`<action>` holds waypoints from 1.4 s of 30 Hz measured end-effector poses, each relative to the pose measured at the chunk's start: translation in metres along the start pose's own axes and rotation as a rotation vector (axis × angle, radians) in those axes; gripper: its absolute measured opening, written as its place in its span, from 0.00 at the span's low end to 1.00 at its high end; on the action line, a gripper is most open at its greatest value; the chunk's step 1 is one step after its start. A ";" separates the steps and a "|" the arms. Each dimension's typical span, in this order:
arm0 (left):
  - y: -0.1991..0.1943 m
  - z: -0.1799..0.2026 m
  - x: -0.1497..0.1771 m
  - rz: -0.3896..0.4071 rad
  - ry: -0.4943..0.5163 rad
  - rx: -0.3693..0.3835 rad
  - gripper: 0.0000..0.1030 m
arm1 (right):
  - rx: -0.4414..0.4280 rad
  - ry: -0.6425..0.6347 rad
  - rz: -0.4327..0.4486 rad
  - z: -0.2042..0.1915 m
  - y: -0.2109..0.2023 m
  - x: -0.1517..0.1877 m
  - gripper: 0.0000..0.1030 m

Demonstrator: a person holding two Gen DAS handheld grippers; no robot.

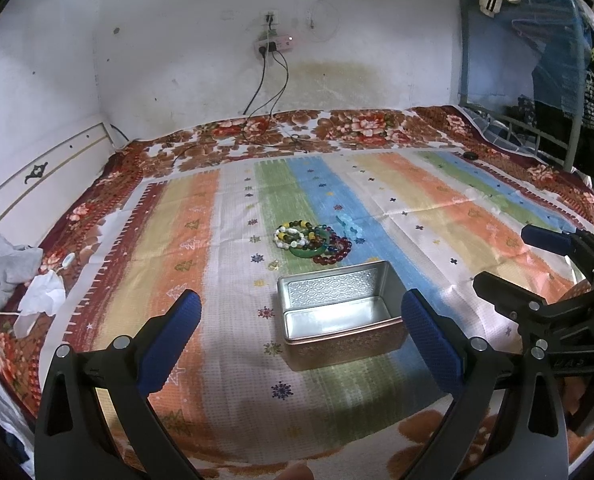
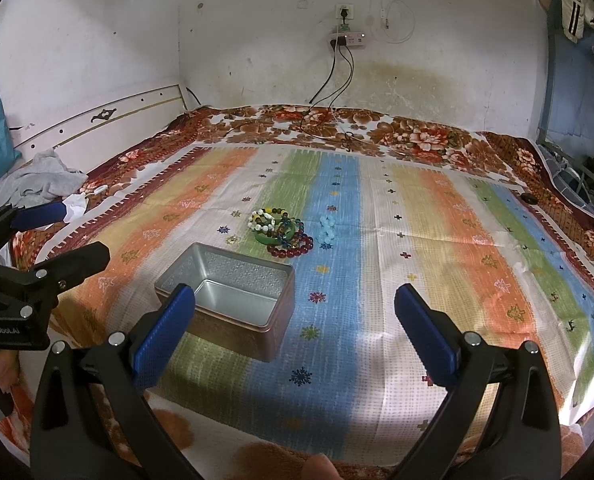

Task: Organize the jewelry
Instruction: 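Move both tools toward the silver tin box and bracelet pile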

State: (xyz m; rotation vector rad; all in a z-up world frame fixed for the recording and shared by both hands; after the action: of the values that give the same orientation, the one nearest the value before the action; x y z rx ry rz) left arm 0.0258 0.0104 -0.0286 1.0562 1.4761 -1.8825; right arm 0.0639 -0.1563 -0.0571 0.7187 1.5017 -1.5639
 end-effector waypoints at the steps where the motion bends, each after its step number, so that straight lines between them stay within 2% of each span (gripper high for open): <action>1: 0.000 -0.001 0.001 -0.002 0.000 -0.001 0.95 | 0.000 0.000 -0.001 0.000 0.000 0.000 0.95; 10: 0.003 0.005 -0.002 -0.003 -0.001 -0.002 0.95 | 0.001 0.001 -0.002 -0.001 -0.001 -0.009 0.95; 16: 0.005 0.005 -0.003 -0.009 0.005 -0.006 0.95 | 0.008 0.001 -0.004 -0.002 0.009 -0.002 0.95; 23: 0.005 0.007 -0.004 -0.020 0.009 -0.004 0.95 | 0.002 -0.002 -0.011 0.004 0.022 -0.015 0.95; 25: 0.014 0.006 -0.018 -0.027 0.009 -0.002 0.95 | 0.002 0.004 -0.015 0.007 0.022 -0.019 0.95; 34: 0.031 0.002 -0.035 -0.037 -0.016 0.012 0.95 | 0.010 0.006 -0.040 0.007 0.036 -0.032 0.95; 42: 0.058 -0.011 -0.052 -0.082 -0.060 0.030 0.95 | 0.013 0.002 -0.073 0.004 0.061 -0.050 0.95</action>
State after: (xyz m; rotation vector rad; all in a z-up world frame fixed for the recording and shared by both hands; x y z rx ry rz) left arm 0.1032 0.0018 -0.0187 0.9578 1.4812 -1.9813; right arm 0.1418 -0.1478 -0.0447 0.6795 1.5359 -1.6293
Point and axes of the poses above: each gripper's, at about its wrist camera, not at the fingertips, and y roughly the way its jaws point, z to its right, x to its underside, the point moved 3 cm from there along y, roughly the way its jaws point, and after that the axes turned 15 degrees about x, right-handed, at the moved point
